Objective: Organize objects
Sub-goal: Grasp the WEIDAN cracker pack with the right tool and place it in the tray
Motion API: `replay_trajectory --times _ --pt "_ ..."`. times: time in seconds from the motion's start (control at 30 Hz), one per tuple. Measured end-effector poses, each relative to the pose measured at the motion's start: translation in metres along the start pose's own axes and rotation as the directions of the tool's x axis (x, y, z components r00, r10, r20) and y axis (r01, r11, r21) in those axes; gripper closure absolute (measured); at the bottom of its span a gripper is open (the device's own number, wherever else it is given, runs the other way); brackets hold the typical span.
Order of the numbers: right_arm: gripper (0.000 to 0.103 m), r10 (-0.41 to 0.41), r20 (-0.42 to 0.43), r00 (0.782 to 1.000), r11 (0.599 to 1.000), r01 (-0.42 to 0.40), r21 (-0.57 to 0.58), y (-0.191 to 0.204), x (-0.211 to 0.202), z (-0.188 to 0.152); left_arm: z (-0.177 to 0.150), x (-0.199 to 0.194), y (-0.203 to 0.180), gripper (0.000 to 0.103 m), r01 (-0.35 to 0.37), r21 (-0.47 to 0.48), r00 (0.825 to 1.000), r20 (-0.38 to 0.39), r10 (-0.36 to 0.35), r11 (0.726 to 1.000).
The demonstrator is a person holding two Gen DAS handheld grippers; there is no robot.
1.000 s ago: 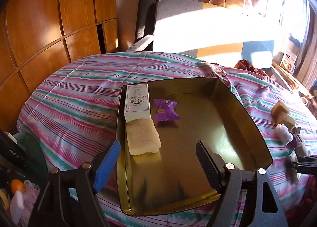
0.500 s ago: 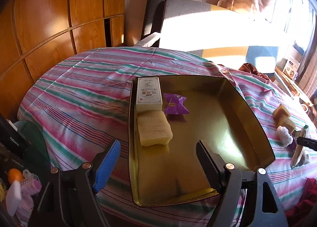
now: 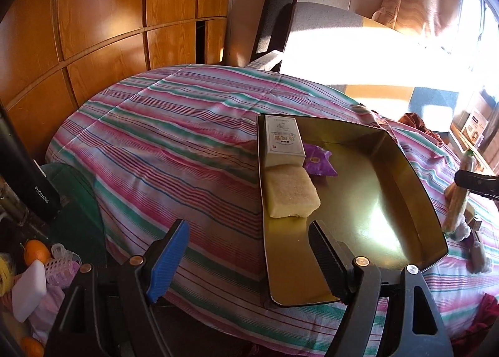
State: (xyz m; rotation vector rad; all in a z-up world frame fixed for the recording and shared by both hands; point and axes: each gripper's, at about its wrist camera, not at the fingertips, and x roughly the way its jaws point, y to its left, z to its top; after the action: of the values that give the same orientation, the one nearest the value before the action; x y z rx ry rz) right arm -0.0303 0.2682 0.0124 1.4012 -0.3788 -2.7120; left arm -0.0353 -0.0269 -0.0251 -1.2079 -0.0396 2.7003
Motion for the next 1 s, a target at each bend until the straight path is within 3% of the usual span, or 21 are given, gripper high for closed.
replay_trajectory --times 0.13,0.33,0.4,0.5,0.6,0.77,1.0 --pt "0.053 0.055 -0.094 0.994 0.998 -0.059 -0.037 0.037 0.047 0.005 -0.001 0.0 0.01 0.024 -0.005 -0.021 1.0 -0.003 0.005 1.0" --pt "0.053 0.102 -0.251 0.963 0.986 -0.131 -0.101 0.095 0.106 -0.002 -0.003 0.003 0.024 0.024 -0.015 -0.053 1.0 -0.014 0.014 0.999" --pt "0.053 0.138 -0.298 0.944 0.979 -0.176 -0.106 0.111 0.12 -0.008 -0.005 0.005 0.026 0.024 -0.015 -0.059 1.0 -0.021 0.013 0.998" --pt "0.052 0.226 -0.375 0.899 0.962 -0.267 -0.06 0.125 0.138 -0.019 -0.006 0.008 0.028 0.024 -0.012 -0.064 0.999 -0.03 0.01 0.998" --pt "0.052 0.248 -0.386 0.889 0.956 -0.289 -0.051 0.129 0.142 -0.026 -0.007 0.009 0.03 0.024 -0.011 -0.069 0.999 -0.032 0.009 0.998" --pt "0.051 0.231 -0.344 0.91 0.963 -0.263 -0.05 0.12 0.128 -0.029 -0.007 0.01 0.031 0.024 -0.014 -0.073 0.999 -0.03 0.012 0.997" --pt "0.051 0.089 -0.179 0.98 0.985 -0.114 -0.131 0.106 0.083 -0.032 -0.005 0.003 0.019 0.024 -0.019 -0.035 1.0 -0.005 0.019 0.999"
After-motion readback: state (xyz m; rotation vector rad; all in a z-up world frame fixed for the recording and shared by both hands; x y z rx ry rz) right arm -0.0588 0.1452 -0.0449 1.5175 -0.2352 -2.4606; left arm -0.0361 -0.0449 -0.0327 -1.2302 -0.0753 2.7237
